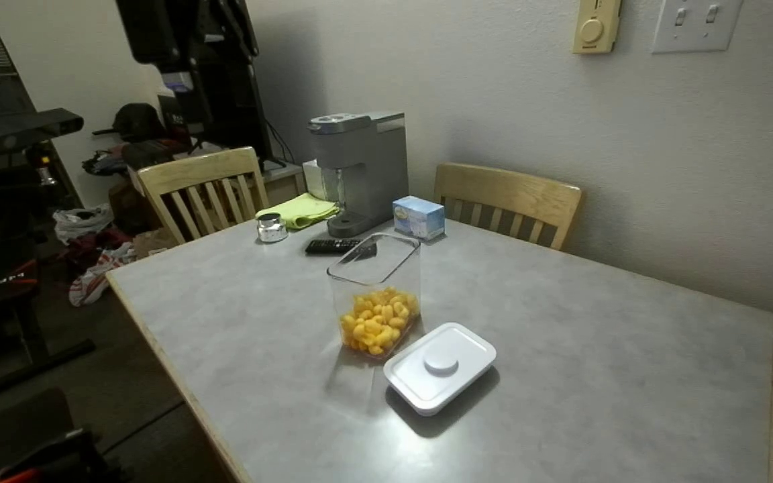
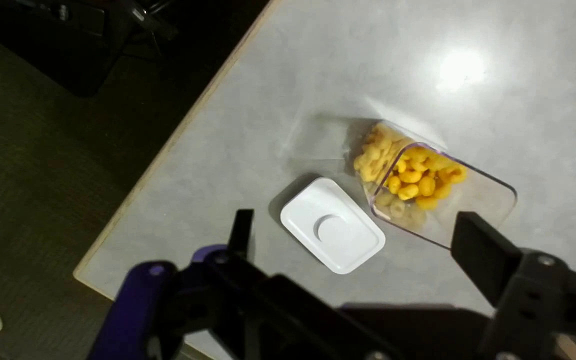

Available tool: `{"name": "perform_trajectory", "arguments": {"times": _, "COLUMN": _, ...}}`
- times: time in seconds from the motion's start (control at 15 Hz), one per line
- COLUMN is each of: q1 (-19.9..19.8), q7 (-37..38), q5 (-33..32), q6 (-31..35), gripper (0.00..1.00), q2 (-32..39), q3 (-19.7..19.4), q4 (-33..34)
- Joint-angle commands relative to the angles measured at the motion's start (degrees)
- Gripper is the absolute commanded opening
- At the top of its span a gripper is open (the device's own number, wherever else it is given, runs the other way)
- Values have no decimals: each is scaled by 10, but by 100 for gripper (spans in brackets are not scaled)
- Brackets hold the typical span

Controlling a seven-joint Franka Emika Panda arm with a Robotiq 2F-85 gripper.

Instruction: Pick the lid on the table, put it on the storage jar then press the button

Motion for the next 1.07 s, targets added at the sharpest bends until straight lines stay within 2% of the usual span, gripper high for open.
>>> {"name": "perform_trajectory", "arguments": {"times": 0.0, "q1": -18, "q7": -20, "q5": -21, "q6": -4, "gripper": 100, "q2": 49, "q3": -16, "q4": 36}}
{"name": "perform_trajectory", "arguments": {"times": 0.27, "q1": -28, "q7": -40, "q5": -70, "q6": -28, "gripper": 100, "q2": 91, "q3": -35, "q4": 66}}
{"name": "perform_trajectory", "arguments": {"times": 0.33, "q1": -19, "q7": -22, "q5": -59, "q6": -6, "gripper": 100, "q2": 58, "q3": -29, "q4": 35}}
{"name": "perform_trajectory", "arguments": {"times": 0.8, "q1": -18, "q7": -28, "q5": -73, "q6": -1, "gripper": 100, "q2": 62, "q3": -26, "q4": 31}}
{"name": "perform_trajectory", "arguments": {"times": 1.0, "q1": -18, "q7": -50, "q5": -77, "q6": 33, "gripper": 100, "q2": 83, "q3": -33, "q4": 32}}
